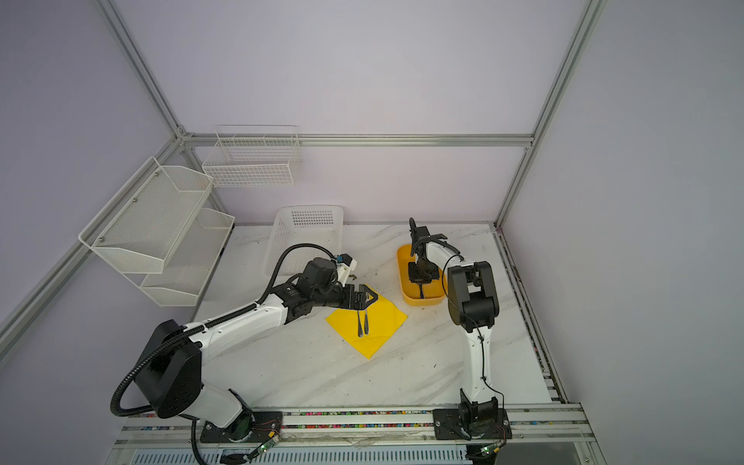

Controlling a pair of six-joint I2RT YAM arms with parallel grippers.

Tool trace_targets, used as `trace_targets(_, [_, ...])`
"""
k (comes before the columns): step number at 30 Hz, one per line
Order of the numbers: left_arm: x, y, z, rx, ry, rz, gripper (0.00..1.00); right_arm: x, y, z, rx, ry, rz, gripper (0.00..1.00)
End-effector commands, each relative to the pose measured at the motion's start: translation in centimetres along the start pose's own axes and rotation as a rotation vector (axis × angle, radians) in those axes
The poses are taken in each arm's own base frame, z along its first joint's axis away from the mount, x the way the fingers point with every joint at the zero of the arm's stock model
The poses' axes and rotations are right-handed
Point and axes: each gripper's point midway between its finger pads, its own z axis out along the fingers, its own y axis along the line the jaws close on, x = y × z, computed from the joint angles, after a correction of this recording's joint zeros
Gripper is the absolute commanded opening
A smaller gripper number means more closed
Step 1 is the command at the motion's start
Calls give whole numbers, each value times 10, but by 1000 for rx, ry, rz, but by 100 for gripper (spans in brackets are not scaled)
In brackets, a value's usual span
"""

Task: Place the utensils on the paper napkin and roll it up
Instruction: 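Lift the silver knife upright out of the tray with the right gripper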

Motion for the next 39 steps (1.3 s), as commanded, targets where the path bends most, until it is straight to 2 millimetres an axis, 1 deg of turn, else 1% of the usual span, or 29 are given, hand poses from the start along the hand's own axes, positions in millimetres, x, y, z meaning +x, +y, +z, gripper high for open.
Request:
trace_targets(1, [-36,-30,-22,63,-100,62,100,47,-9,37,48,208,11,9])
trace_targets(2, [-37,-31,-22,64,-102,61,100,39,-7,29,37,183,13,9])
trace_targets(6, [-37,-31,-22,62,-102,61,100,17,-4,0,32,114,25,9])
trace_targets(7, [-36,-31,-23,62,-102,61,100,18,-4,-7,32,120,30,9])
trace_targets(10, [-37,-30,-22,61,-103,62,100,10,-1,-22,18,88,40,9])
trace_targets(13, [-36,-31,-22,69,-98,61,100,7,0,-31,13,72,47,9])
trace_targets(21, [-34,-30,-22,68,-98,58,100,6,1,-38,6,65,42,9])
trace_targets(27, [-34,-30,-22,70,-102,58,100,-3,5,-45,-11,40,39,9])
trace_targets(33, [-34,-31,-21,73,-99,55,100,-10,6,-48,-10,33,40,9])
trace_targets(39, [-34,-30,-21,72,-100,55,100,-12,6,-48,-9,37,33,10])
